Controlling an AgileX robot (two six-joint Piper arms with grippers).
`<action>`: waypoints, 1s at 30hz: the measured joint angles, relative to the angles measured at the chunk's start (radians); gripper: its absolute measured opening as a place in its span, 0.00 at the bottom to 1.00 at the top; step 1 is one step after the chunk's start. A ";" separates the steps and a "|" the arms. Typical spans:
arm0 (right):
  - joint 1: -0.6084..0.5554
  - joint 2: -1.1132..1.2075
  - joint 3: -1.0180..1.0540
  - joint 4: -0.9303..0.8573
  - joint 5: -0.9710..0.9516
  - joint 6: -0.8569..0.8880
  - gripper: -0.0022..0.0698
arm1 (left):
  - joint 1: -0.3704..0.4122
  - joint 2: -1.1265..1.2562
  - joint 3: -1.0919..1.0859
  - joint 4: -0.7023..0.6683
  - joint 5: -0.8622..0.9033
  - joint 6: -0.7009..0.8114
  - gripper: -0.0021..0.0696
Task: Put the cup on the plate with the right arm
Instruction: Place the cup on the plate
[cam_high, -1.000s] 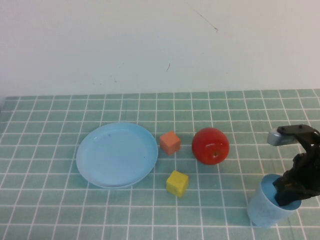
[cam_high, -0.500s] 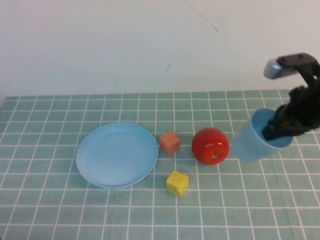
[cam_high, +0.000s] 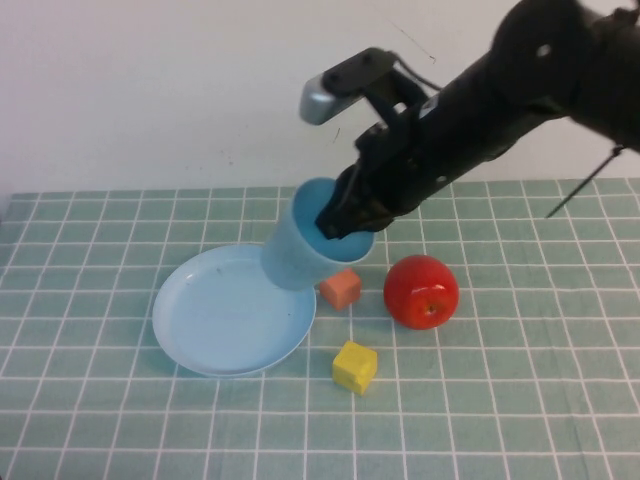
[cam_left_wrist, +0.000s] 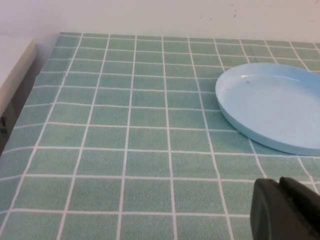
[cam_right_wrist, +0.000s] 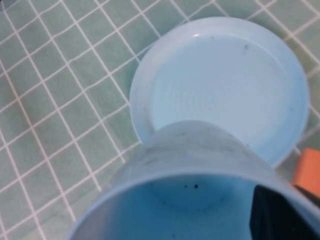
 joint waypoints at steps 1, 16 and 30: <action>0.011 0.031 -0.024 0.000 -0.002 0.000 0.07 | 0.000 0.000 0.000 0.000 0.000 0.000 0.03; 0.048 0.438 -0.379 0.000 0.003 0.000 0.07 | 0.000 0.000 0.000 0.000 0.000 0.000 0.03; 0.048 0.486 -0.405 -0.029 0.035 0.000 0.25 | 0.000 0.000 0.000 0.000 0.000 0.002 0.03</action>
